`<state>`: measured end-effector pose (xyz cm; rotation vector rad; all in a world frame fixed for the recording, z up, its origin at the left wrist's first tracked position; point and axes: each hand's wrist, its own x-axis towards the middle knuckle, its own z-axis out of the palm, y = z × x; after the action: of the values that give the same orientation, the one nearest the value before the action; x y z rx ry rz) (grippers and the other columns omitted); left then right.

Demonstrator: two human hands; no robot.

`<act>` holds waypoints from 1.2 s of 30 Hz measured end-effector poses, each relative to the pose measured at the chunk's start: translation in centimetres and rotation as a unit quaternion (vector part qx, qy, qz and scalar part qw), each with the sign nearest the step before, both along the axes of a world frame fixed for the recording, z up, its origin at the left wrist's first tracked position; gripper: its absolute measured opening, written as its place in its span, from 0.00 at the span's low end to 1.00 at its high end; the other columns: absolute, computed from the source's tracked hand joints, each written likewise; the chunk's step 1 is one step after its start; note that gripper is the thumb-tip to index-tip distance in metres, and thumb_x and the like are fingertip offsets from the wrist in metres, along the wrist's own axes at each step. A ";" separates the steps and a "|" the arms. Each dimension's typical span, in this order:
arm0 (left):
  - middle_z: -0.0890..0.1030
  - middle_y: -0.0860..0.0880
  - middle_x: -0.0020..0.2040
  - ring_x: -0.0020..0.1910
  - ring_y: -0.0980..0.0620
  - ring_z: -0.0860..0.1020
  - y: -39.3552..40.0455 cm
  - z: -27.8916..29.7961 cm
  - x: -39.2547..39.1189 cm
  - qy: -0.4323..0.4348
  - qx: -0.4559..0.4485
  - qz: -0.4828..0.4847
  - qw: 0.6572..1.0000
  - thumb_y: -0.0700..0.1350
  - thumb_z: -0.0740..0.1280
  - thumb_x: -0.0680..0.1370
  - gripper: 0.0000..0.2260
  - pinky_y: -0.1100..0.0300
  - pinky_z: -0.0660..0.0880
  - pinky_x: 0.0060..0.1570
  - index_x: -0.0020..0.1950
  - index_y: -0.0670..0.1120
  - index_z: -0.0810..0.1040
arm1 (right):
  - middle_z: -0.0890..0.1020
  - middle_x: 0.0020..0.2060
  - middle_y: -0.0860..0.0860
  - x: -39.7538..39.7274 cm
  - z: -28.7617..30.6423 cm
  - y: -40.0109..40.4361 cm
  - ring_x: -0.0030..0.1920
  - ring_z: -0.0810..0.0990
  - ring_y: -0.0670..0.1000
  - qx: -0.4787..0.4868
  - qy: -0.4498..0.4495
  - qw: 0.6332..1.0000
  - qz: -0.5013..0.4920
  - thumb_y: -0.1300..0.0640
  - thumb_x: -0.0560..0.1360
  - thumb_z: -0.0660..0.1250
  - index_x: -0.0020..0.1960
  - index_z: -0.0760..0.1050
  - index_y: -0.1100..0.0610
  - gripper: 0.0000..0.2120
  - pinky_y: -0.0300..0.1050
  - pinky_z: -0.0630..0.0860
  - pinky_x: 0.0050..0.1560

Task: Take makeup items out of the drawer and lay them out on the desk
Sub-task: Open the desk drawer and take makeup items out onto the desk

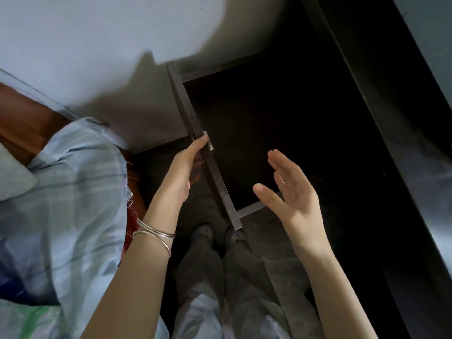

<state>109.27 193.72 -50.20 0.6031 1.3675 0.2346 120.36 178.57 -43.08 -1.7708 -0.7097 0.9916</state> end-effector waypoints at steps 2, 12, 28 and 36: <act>0.78 0.54 0.47 0.59 0.49 0.75 0.0 0.2 0.0 0.013 0.009 -0.003 1.000 0.56 0.67 0.74 0.16 0.46 0.67 0.67 0.57 0.48 0.75 | 0.72 0.67 0.41 0.0 0.1 0.2 0.68 0.67 0.36 0.000 -0.008 1.000 0.001 0.50 0.66 0.71 0.68 0.67 0.47 0.31 0.34 0.63 0.70; 0.70 0.48 0.70 0.69 0.45 0.68 -0.8 2.0 -0.1 -0.046 -0.008 -0.060 0.997 0.51 0.65 0.77 0.22 0.45 0.71 0.61 0.70 0.50 0.67 | 0.73 0.66 0.41 -0.1 -0.1 2.0 0.68 0.68 0.36 0.008 -0.040 0.999 -0.009 0.50 0.67 0.72 0.67 0.66 0.46 0.31 0.32 0.63 0.69; 0.62 0.45 0.75 0.74 0.42 0.60 -1.3 3.5 11.2 -0.163 -0.091 -0.036 0.982 0.58 0.60 0.78 0.26 0.37 0.64 0.67 0.74 0.50 0.61 | 0.73 0.67 0.43 4.7 5.1 1.5 0.69 0.69 0.39 0.028 -0.060 0.994 -0.086 0.44 0.67 0.70 0.69 0.68 0.49 0.33 0.44 0.64 0.71; 0.65 0.41 0.72 0.71 0.38 0.65 -1.8 4.0 19.0 -0.140 -0.117 -0.020 0.983 0.62 0.59 0.77 0.30 0.38 0.67 0.65 0.75 0.51 0.59 | 0.74 0.65 0.39 7.5 7.2 -0.6 0.67 0.70 0.37 0.038 -0.053 0.988 -0.138 0.51 0.69 0.71 0.68 0.69 0.47 0.29 0.42 0.65 0.70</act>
<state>128.32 191.96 -46.20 0.3840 1.0912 0.1185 127.85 178.01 -35.84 -1.8051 -0.5419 0.6809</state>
